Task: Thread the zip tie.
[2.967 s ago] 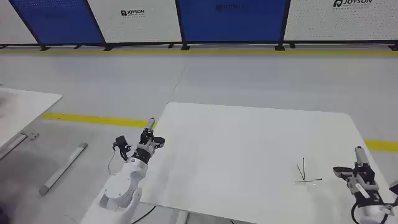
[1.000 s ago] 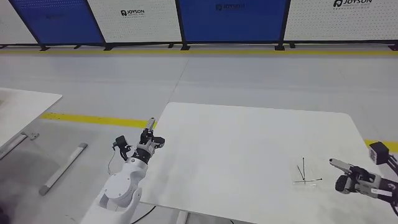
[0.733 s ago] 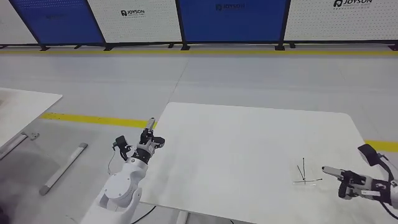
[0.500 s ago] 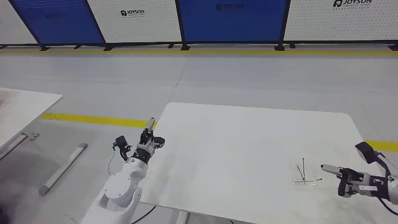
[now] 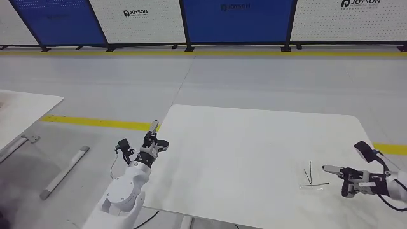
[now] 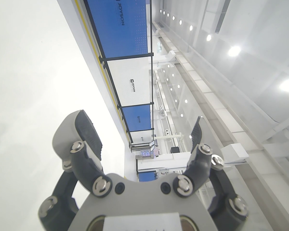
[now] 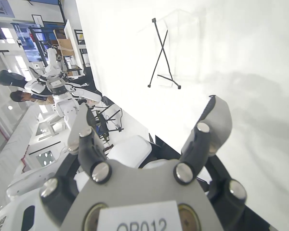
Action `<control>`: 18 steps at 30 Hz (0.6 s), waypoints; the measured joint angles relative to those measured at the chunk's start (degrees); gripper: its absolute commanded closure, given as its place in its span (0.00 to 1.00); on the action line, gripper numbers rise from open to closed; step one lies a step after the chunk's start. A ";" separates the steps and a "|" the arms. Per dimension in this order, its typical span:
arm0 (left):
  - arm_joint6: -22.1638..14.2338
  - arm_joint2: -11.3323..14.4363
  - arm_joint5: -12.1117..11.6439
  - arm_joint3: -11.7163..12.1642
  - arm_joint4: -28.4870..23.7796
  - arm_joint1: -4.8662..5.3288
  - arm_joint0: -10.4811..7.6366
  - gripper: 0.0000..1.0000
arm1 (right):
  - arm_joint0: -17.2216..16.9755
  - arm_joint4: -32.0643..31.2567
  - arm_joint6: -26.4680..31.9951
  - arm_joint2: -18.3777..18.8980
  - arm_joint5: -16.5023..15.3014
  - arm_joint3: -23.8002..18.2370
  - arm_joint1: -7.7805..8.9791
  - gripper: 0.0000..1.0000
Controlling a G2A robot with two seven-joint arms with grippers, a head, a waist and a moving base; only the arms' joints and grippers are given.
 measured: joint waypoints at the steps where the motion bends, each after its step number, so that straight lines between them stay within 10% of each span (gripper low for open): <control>1: 0.00 0.00 0.00 0.00 0.00 0.00 0.00 0.00 | 0.89 0.02 0.00 -1.00 -0.18 0.92 0.09 0.00; 12: 0.00 0.00 0.00 0.00 0.00 0.00 0.00 0.00 | 0.94 -0.44 0.00 -1.95 -0.56 1.08 0.15 0.00; 13: 0.00 0.00 0.00 0.00 0.00 0.00 0.00 0.00 | 0.80 -0.67 0.00 -2.31 -1.06 0.87 0.18 0.06; 15: 0.00 0.00 0.00 0.00 0.00 0.00 0.00 0.00 | 0.60 -0.80 0.00 -2.60 -1.64 0.62 0.38 0.49; 18: 0.00 0.00 0.00 0.00 0.00 0.00 0.00 0.00 | 0.54 -0.60 0.00 -2.50 -1.50 0.88 0.67 0.59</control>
